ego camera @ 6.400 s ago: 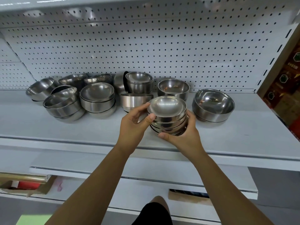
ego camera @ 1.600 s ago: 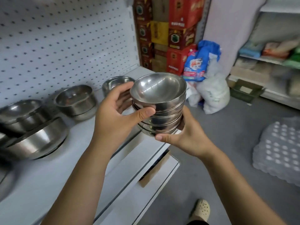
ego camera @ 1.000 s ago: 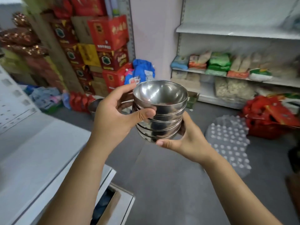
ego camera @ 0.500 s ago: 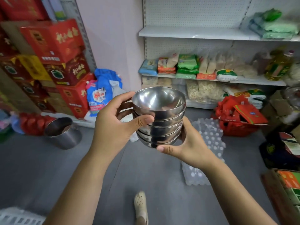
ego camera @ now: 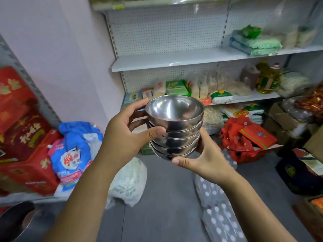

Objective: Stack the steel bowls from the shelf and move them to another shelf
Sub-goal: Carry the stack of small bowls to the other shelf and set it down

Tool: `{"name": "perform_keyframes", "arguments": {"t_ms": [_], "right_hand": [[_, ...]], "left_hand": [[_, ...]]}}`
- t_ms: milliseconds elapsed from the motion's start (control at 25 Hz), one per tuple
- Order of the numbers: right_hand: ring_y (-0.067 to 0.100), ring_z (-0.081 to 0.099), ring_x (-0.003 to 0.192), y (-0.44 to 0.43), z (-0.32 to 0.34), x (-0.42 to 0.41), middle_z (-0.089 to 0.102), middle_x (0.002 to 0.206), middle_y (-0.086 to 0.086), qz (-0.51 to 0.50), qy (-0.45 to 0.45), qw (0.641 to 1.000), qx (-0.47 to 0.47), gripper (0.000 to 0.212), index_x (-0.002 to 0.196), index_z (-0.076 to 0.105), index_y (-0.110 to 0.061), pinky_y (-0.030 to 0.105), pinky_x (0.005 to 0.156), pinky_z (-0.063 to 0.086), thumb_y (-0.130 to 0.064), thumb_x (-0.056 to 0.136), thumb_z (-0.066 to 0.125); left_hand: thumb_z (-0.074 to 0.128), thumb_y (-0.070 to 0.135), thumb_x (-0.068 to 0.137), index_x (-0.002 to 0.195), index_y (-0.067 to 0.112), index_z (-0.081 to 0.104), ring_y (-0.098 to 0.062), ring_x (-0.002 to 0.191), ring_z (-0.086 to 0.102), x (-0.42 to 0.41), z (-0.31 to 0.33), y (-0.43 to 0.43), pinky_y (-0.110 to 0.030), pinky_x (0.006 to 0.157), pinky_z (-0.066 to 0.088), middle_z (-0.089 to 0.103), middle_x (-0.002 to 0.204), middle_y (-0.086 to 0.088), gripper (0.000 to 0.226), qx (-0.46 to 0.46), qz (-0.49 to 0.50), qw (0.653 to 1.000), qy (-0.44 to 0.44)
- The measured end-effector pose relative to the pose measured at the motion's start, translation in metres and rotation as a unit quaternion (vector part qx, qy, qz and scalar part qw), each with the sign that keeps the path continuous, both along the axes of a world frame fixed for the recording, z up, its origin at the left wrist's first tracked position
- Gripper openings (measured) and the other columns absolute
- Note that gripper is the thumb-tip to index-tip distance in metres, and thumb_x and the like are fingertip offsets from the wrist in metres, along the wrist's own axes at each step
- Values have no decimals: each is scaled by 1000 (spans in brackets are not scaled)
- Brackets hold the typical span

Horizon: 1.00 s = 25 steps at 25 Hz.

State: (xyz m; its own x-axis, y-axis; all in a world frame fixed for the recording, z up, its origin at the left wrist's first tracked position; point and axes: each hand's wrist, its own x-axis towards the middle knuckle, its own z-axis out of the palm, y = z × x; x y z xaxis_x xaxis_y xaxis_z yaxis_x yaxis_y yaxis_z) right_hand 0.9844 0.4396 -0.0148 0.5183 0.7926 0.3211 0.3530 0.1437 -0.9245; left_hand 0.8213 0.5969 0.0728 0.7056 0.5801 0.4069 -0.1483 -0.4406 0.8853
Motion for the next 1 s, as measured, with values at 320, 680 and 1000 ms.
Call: {"name": "perform_keyframes", "arguments": {"t_ms": [320,680,1000], "right_hand": [[6,62,130,130,-22,123,67,138,-13,1,12,1000,-10,102,152,42,-19,30,112,49,-25,67,98],[10,60,134,303,4,307,65,140,-13,51,-17,999,1,104,150,43,-26,42,116,46,-40,64,99],[9,62,132,423,-9,397,67,138,-10,75,-5,997,-24,95,145,47,-25,37,115,46,-31,66,100]], "left_hand": [[93,43,54,134,30,61,-8,117,67,131,-27,146,-30,103,53,70,125,12,87,3,-19,1000,25],[88,27,60,123,35,62,-1,112,67,288,-6,282,-17,97,51,73,115,19,69,6,55,998,-8],[88,30,58,126,36,59,-2,116,66,371,-19,392,-17,99,51,72,119,17,74,-25,86,996,-3]]}}
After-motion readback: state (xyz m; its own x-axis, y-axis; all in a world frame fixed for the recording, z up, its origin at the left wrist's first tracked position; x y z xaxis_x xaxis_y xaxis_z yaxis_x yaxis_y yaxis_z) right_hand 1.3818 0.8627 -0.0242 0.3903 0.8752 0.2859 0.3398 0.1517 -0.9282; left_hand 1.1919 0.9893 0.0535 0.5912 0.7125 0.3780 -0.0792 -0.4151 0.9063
